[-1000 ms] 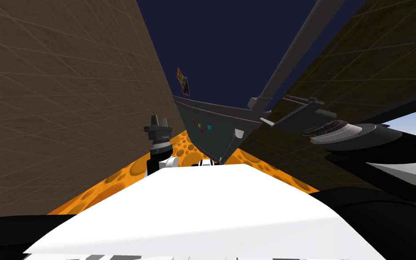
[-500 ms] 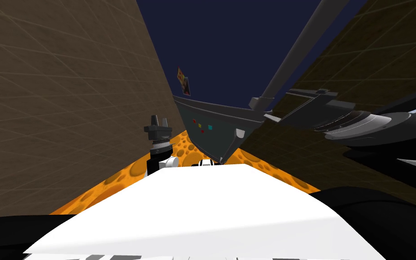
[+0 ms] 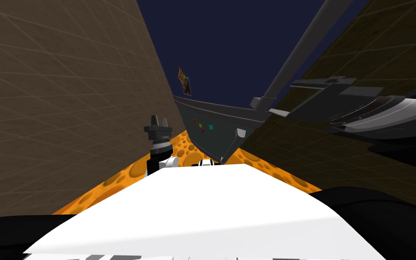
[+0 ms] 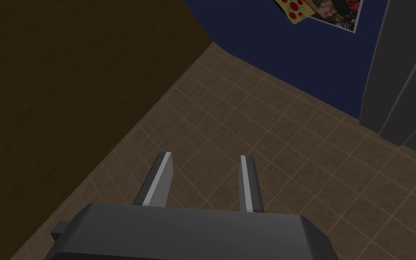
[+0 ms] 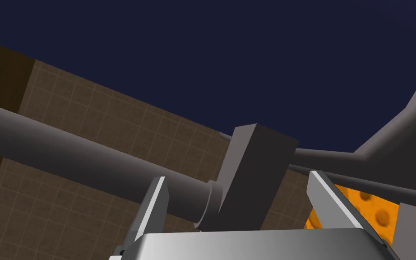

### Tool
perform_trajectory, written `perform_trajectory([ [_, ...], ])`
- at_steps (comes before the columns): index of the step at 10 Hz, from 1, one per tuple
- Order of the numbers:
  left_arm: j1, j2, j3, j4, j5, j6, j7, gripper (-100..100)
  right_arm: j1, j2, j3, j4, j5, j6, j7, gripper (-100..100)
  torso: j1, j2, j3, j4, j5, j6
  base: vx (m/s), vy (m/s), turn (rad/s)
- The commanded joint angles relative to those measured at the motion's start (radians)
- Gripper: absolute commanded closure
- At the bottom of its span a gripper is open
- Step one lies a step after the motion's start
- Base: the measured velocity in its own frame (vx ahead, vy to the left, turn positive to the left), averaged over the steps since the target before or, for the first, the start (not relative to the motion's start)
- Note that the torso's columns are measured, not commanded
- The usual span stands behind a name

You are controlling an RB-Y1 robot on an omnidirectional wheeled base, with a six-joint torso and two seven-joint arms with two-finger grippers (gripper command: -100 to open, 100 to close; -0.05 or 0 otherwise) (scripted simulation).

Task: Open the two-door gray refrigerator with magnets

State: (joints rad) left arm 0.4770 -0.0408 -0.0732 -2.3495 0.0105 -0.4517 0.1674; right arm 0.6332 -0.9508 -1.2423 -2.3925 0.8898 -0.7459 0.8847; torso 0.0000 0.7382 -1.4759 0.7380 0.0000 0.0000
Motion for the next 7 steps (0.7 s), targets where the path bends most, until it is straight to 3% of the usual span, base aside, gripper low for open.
perform_trajectory([
  [1,0.000,0.000,0.000,0.000,0.000,0.000,0.000,0,0.007,-0.063,-0.061,0.023,0.009,-0.012,0.013,-100,0.000,0.000,0.000,0.000,0.000,0.000,-0.003,0.032,-0.020],
  [7,0.000,0.000,0.000,0.000,0.000,0.000,0.000,0,0.027,-0.205,-0.201,0.086,0.031,-0.036,0.040,-100,0.001,-0.001,-0.001,0.000,0.001,-0.001,-0.003,0.029,-0.022],
])
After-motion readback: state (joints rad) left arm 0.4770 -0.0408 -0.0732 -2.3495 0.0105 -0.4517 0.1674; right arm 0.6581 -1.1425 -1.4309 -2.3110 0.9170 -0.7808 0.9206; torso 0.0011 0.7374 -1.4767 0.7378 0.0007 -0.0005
